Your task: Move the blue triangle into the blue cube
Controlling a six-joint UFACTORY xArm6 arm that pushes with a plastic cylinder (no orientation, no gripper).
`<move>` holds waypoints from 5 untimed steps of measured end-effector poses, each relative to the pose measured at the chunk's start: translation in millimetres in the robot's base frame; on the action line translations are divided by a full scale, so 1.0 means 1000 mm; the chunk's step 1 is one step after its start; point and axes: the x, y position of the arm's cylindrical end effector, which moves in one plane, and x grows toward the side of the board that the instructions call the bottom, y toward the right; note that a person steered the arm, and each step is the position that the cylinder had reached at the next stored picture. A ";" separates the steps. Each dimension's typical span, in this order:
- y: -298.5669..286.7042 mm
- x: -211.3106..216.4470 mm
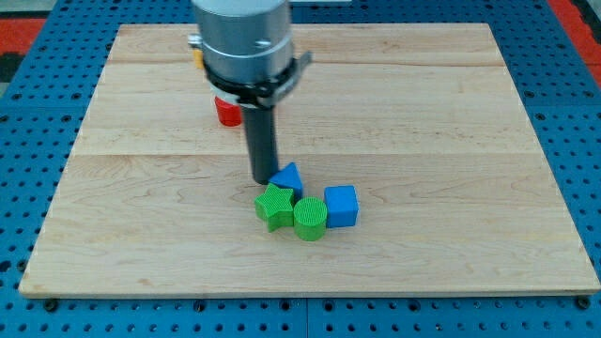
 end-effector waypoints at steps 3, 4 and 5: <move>0.057 0.019; 0.078 0.031; 0.093 0.042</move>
